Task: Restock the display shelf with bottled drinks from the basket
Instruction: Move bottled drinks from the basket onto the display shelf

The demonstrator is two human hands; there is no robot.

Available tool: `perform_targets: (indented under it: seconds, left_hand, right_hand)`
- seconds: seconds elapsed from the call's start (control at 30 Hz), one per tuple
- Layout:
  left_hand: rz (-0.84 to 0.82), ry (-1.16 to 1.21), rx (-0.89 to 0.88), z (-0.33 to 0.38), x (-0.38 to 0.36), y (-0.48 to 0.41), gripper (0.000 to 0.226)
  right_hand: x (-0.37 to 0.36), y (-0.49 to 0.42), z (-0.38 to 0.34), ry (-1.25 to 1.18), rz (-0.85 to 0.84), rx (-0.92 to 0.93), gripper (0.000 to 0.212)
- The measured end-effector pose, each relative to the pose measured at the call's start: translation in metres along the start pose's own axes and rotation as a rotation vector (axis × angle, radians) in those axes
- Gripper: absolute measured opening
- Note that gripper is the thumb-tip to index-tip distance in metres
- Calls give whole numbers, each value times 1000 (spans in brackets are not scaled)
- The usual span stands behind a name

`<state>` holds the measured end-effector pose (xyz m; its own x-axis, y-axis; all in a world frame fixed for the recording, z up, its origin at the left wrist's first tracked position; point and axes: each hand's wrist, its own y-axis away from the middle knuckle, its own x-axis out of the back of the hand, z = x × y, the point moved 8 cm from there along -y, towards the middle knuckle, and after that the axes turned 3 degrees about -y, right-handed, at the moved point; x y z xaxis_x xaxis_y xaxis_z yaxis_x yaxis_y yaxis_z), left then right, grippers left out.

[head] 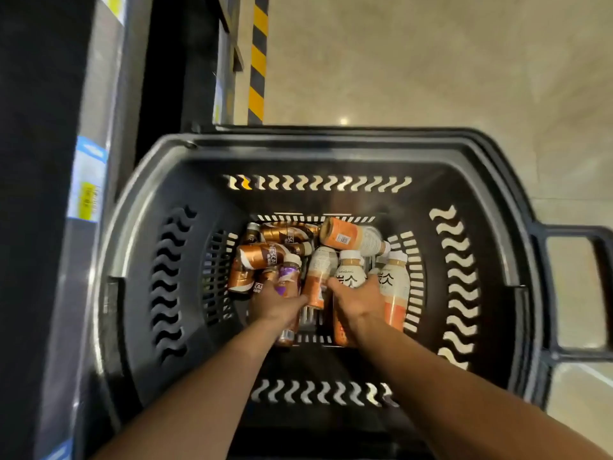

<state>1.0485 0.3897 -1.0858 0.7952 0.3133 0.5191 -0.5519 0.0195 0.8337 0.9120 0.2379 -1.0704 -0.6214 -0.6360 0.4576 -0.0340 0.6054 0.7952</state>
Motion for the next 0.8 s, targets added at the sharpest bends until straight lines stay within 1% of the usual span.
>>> perform_targets:
  seconds: [0.03, 0.1, 0.17, 0.2, 0.27, 0.37, 0.47, 0.6, 0.7, 0.8]
  left_hand:
    - [-5, 47, -9, 11, 14, 22, 65]
    - [-24, 139, -40, 35, 34, 62, 56]
    - [-46, 224, -96, 66, 67, 115, 46]
    - [-52, 268, -121, 80, 84, 145, 45]
    - [-40, 354, -170, 104, 123, 212, 37]
    - [9, 494, -255, 134, 195, 328, 31]
    - [57, 619, -302, 152, 267, 448, 32]
    - [121, 765, -417, 165, 352, 607, 32]
    - [233, 838, -493, 154, 403, 708, 26]
    - [346, 899, -540, 131, 445, 790, 36]
  right_hand:
    - [15, 19, -16, -24, -17, 16, 91]
    - [39, 49, -44, -29, -60, 76, 68]
    - [73, 90, -84, -29, -82, 153, 61]
    - [91, 115, -105, -32, -95, 192, 59]
    - [130, 175, -149, -11, -114, 266, 53]
    - [191, 273, -214, 8, -157, 373, 50]
    - [256, 387, -279, 4, -170, 508, 30]
    - [332, 541, -350, -86, -253, 693, 35]
    - [370, 641, -381, -148, -341, 839, 37]
    - [390, 733, -401, -182, -477, 998, 31]
